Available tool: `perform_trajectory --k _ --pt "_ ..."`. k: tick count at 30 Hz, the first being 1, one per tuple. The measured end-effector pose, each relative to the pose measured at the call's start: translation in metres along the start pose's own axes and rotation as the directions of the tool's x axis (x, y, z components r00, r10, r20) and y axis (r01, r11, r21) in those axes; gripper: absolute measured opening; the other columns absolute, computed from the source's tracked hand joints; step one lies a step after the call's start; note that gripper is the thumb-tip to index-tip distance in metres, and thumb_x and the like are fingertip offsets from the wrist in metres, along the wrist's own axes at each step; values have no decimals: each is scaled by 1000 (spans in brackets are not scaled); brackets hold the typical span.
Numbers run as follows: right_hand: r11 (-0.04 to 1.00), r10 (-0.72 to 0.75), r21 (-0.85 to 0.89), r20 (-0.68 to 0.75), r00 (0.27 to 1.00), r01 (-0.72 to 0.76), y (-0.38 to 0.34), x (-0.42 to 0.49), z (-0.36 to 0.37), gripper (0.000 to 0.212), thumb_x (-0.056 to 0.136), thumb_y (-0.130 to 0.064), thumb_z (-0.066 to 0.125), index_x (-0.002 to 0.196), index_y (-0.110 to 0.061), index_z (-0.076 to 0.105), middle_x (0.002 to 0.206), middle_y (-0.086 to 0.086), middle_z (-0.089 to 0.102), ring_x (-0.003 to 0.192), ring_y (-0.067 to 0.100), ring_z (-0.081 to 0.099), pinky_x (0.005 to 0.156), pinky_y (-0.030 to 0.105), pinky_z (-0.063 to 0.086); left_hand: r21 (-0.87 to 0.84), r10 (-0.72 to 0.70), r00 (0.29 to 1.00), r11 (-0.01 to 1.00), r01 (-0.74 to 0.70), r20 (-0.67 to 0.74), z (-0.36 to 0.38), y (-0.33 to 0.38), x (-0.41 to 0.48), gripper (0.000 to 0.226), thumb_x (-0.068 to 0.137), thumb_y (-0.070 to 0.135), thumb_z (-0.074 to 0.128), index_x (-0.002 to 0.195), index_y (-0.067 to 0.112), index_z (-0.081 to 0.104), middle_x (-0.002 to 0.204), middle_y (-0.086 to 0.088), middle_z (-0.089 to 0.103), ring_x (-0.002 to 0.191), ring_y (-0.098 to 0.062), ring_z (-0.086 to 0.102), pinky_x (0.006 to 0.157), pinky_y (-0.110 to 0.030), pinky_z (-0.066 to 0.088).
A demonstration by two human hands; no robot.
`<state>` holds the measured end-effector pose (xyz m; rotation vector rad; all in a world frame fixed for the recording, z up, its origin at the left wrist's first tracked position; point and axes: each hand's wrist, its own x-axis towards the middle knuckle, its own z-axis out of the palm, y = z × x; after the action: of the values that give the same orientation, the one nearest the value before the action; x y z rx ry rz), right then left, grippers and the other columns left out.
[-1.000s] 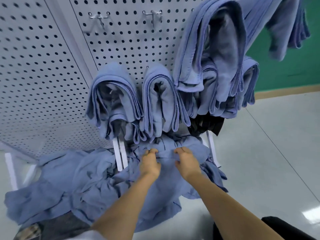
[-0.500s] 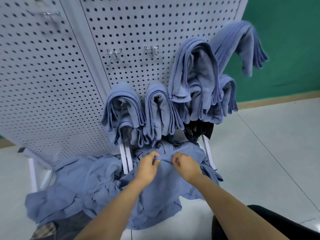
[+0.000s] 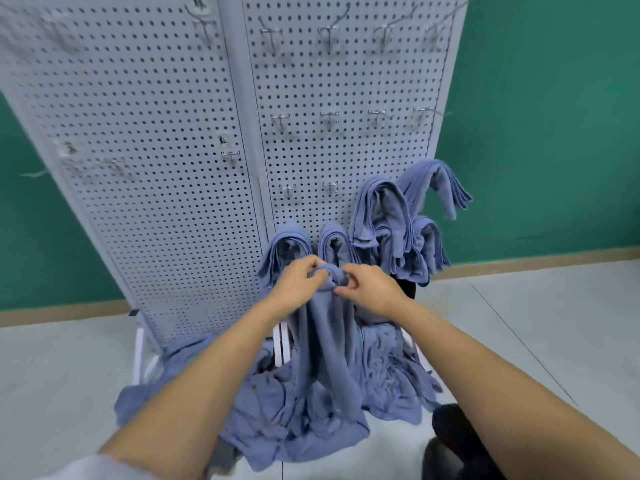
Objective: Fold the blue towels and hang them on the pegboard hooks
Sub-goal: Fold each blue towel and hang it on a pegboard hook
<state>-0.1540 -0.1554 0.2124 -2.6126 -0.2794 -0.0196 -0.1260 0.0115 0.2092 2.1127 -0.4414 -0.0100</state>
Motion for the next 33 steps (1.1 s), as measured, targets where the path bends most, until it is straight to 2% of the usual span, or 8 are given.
perform_trajectory --k 3,7,12,18,23,26,30,33 --pt "994 -43 -97 36 998 47 -20 -2 -28 14 92 -29 58 81 -23 53 66 -9 45 70 16 47 60 32 36 43 -86 992 996 82 97 -33 21 -10 20 78 24 76 84 14 61 81 -7 64 71 -14 53 67 -28 42" --pt "996 -83 -43 -108 991 79 -40 -4 -34 13 91 -22 54 102 -22 60 69 -10 51 75 17 52 61 31 39 264 -221 960 949 171 174 -51 29 -27 49 72 34 80 59 18 36 56 1 28 53 -14 25 52 -29 17" --pt "972 -62 211 -192 979 103 -54 7 -15 14 92 -15 53 90 -29 56 64 -3 67 60 14 57 63 37 51 -410 -286 914 826 387 286 -41 18 -49 6 86 8 64 82 12 67 87 -6 71 84 -21 67 81 -32 53" --pt "885 -79 434 -220 972 170 -76 14 -4 19 93 -1 51 104 -10 62 77 15 66 69 24 61 65 28 57 -289 -424 829 795 534 364 -41 8 -42 50 71 25 80 113 3 63 109 -16 70 101 -29 67 95 -45 52" --pt "764 9 636 -181 983 110 -71 14 -10 19 93 -7 56 111 -13 56 84 7 67 72 15 61 69 26 53 -721 -329 891 529 447 312 -57 3 -31 25 85 17 62 108 5 64 118 -20 60 106 -29 58 108 -43 39" --pt "720 111 693 -156 981 29 -59 9 -16 2 94 -10 56 95 -12 57 88 12 66 69 14 59 65 21 50 -861 -337 913 368 351 229 -69 7 -29 23 91 20 58 106 3 64 99 -12 65 87 -20 63 87 -30 51" --pt "663 206 734 7 978 -145 -42 2 -15 23 97 -28 53 94 -7 60 84 7 62 70 13 57 68 22 52 -944 -297 930 176 279 219 -78 18 -30 12 90 19 59 85 9 62 74 1 59 67 -6 55 72 -16 48" --pt "567 237 769 189 953 -294 -35 -2 -11 40 96 -43 49 98 -6 65 84 7 64 73 17 58 78 30 52 -961 -276 939 127 245 203 -80 25 -30 11 83 19 63 86 8 61 83 -3 62 80 -12 59 98 -24 45"
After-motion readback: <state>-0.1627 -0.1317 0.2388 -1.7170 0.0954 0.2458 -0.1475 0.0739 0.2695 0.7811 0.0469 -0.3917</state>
